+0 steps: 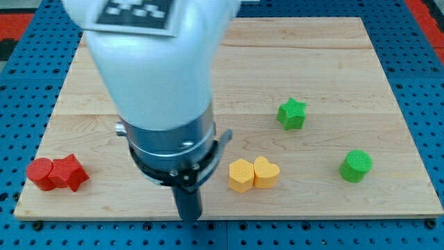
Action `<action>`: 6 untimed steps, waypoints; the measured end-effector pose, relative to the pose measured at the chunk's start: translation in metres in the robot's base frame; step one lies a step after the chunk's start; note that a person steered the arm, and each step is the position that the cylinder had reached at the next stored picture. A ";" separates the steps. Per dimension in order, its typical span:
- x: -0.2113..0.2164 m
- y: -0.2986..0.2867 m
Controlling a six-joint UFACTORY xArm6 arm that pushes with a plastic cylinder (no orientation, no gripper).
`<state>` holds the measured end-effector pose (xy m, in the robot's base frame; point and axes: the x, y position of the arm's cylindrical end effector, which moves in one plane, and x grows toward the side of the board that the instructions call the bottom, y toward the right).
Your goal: Point your arm at the bottom center
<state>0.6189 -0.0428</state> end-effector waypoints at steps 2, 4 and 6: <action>-0.035 0.044; -0.092 -0.001; 0.000 0.004</action>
